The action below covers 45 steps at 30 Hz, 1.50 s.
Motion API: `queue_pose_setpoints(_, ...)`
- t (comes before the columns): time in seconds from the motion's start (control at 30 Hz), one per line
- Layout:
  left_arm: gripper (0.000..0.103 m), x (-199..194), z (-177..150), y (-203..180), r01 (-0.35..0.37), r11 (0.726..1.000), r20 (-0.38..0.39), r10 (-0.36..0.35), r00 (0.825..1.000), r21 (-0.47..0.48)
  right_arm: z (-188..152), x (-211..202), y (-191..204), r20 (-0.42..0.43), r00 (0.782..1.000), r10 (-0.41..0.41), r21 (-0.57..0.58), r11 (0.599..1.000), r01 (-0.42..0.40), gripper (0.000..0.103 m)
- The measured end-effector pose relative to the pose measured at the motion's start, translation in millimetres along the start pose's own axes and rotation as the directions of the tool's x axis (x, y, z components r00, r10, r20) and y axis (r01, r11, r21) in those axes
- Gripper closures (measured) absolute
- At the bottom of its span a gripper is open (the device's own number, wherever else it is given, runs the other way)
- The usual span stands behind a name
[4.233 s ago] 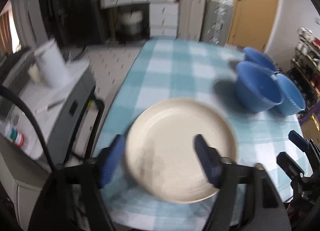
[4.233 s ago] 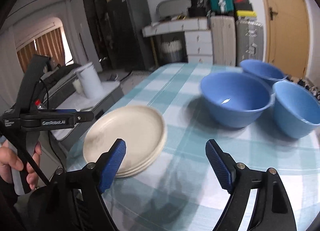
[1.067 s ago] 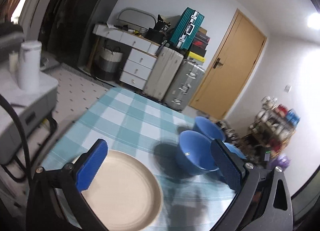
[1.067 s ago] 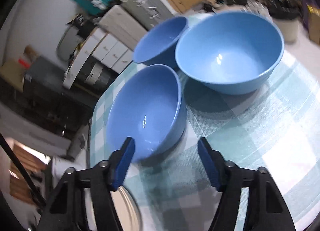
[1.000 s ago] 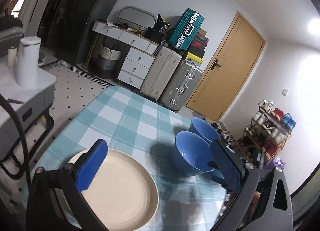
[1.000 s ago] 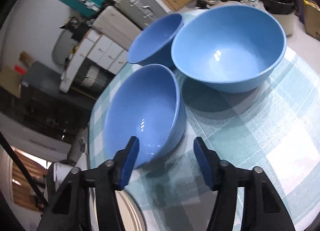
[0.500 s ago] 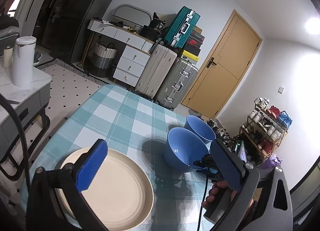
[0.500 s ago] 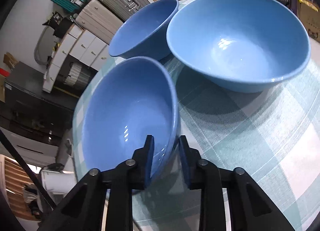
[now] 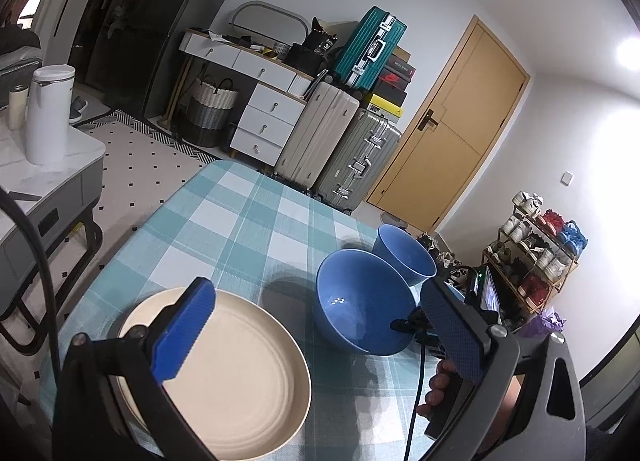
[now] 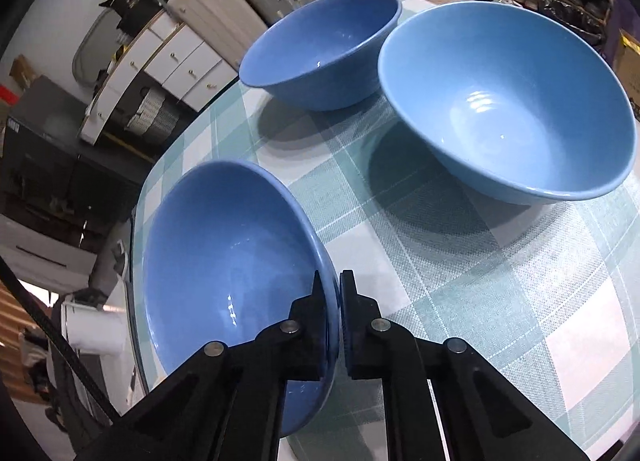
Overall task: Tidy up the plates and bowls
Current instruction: 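Lift the blue bowl off the table with the right gripper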
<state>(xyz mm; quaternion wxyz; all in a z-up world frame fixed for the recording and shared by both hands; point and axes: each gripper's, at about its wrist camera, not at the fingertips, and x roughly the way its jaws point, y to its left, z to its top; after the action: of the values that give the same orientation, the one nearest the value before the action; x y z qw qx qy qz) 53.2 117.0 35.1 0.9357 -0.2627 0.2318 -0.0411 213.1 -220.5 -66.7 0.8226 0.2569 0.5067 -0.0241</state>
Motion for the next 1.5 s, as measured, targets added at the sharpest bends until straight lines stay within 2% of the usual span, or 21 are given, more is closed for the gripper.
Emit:
queue_pose_setpoints(0.2,0.000,3.0,-0.7,3.5,-0.010,1.000,-0.009,0.010,1.000,-0.004,-3.4,-1.1,-10.4,-0.015,1.000,-0.005,-0.003,1.000,0.005,0.098)
queue_pose_setpoints(0.37,0.000,7.3,-0.8,6.5,-0.015,1.000,-0.021,0.015,1.000,-0.016,-16.0,-11.3,-16.8,-0.011,1.000,-0.005,-0.073,0.997,0.004,0.098)
queue_pose_setpoints(0.83,0.000,12.4,-4.5,7.9,-0.032,0.999,-0.041,0.031,0.999,-0.007,-43.8,-31.9,-60.5,-0.108,0.993,0.040,-0.049,0.998,-0.045,0.098)
queue_pose_setpoints(1.2,0.000,15.8,-8.0,2.2,-0.041,0.999,-0.049,0.042,0.998,0.009,-53.0,-59.5,-98.3,-0.149,0.988,-0.035,-0.111,0.994,0.019,0.098)
queue_pose_setpoints(1.5,0.000,25.6,-13.8,-1.1,-0.067,0.998,-0.081,0.068,0.994,0.017,-48.4,-78.0,-128.9,-0.159,0.976,-0.147,-0.150,0.981,0.123,0.097)
